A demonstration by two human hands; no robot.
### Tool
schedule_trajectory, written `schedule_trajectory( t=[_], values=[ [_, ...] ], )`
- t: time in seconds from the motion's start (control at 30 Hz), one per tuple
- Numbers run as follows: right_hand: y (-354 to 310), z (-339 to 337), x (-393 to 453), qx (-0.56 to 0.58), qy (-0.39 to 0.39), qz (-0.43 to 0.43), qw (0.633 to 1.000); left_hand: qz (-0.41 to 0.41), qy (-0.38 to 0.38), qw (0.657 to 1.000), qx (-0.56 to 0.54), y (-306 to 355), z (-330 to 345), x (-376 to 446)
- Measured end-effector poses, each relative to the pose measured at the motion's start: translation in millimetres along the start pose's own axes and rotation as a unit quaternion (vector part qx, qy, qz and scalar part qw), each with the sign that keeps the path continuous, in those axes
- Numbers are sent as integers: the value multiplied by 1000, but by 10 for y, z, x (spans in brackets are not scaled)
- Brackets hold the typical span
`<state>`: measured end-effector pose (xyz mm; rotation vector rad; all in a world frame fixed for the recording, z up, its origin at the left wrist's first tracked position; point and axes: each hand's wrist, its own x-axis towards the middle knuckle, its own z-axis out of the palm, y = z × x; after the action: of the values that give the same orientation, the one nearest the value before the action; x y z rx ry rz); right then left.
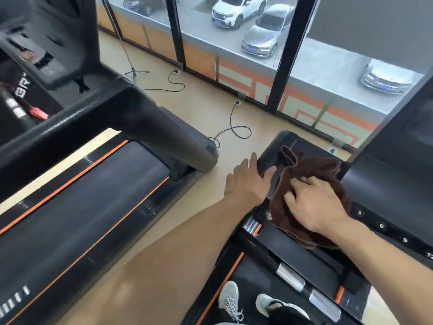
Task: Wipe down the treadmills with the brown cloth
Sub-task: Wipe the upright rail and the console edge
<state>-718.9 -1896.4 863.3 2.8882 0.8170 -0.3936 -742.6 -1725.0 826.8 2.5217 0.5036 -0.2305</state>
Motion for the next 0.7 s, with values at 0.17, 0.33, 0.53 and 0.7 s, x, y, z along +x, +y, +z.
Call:
schedule_trajectory(
  t=[0.17,0.33,0.53,0.7],
  values=[
    [-41,-221,-90,-114,-42,-14,993,-14,-19,999,-26,17,-15,49],
    [-18,-94,76,22,-35,8,999,-9,5,1000,19,19,43,72],
    [66,-328,27,-163,-106,-69,979,-22,5,1000,15,-16,49,114],
    [-59,-217,183,-114,-113,-36,986,-15,26,1000,7,7,52,87]
  ],
)
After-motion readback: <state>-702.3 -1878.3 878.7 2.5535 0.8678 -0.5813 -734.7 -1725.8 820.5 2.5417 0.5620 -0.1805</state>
